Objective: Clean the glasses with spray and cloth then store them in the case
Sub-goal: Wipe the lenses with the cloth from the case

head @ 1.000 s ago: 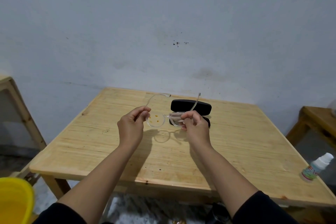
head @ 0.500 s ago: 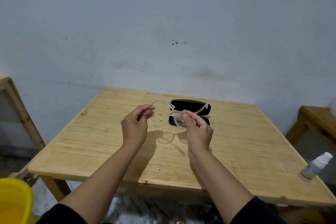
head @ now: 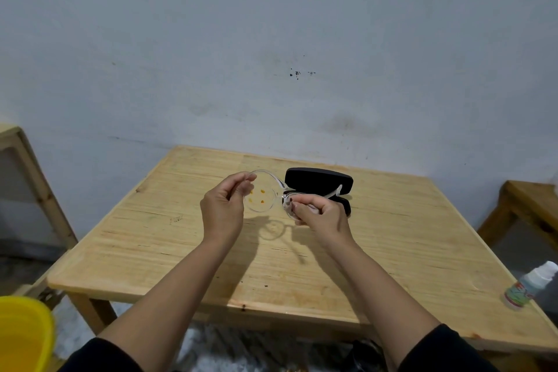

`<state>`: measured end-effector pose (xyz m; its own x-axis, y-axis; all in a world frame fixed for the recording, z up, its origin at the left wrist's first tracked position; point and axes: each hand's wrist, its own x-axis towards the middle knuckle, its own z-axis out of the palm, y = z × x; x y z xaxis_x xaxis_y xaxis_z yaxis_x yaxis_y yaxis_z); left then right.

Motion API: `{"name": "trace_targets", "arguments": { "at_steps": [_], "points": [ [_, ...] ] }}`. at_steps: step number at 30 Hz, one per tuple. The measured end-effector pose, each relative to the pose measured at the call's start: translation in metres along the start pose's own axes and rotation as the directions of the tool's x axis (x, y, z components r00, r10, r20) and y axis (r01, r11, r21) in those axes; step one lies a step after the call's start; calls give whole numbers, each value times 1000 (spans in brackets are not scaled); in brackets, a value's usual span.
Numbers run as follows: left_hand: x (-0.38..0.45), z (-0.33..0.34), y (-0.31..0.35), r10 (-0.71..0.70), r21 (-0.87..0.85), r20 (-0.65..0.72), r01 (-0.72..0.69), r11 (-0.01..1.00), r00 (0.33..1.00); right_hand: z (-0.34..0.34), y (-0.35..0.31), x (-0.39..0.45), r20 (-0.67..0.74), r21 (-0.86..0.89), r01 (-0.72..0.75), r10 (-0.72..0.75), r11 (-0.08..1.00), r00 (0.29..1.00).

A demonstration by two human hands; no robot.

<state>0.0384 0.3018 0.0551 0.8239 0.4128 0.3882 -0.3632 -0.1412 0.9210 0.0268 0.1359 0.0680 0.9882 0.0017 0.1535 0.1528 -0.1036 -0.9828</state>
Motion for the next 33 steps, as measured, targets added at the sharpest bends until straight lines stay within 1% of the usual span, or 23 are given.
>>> {"name": "trace_targets", "arguments": {
  "at_steps": [2, 4, 7, 11, 14, 17, 20, 25, 30, 33],
  "points": [
    [1, -1, 0, -2, -4, -17, 2, 1000, 1000, -3, 0, 1, 27, -43, 11, -9, 999, 1000],
    [4, -2, -1, -7, -4, -48, 6, 1000, 999, -3, 1, 1, -3, -57, 13, -14, 998, 1000],
    [7, -3, -2, -4, -6, -87, 3, 1000, 996, -2, 10, 1, -139, 6, -23, 23, 1000, 990],
    [3, -3, -5, 12, 29, -68, -10, 1000, 998, 8, 15, 0, -344, 144, -64, 110, 987, 932],
    [-2, 0, -6, 29, 60, -46, -26, 998, 999, 15, 11, 2, -411, 215, -38, 126, 976, 903],
    [-2, 0, -4, 33, 65, -56, -29, 997, 998, 16, 8, 4, -363, 256, -63, 156, 965, 919],
    [4, -4, -4, 34, 59, -69, -30, 998, 997, 14, 9, 4, -297, 241, -40, 113, 970, 948],
    [7, -5, -2, 29, 38, -89, -25, 999, 996, 15, 8, 5, -324, 198, 44, 23, 979, 946],
    [5, -7, -2, 28, 39, -85, -25, 999, 996, 16, 10, 6, -342, 167, 62, -1, 984, 940],
    [4, -8, -3, 21, 45, -58, -18, 999, 998, 17, 9, 5, -339, 197, 54, 17, 979, 941]
  ]
}}
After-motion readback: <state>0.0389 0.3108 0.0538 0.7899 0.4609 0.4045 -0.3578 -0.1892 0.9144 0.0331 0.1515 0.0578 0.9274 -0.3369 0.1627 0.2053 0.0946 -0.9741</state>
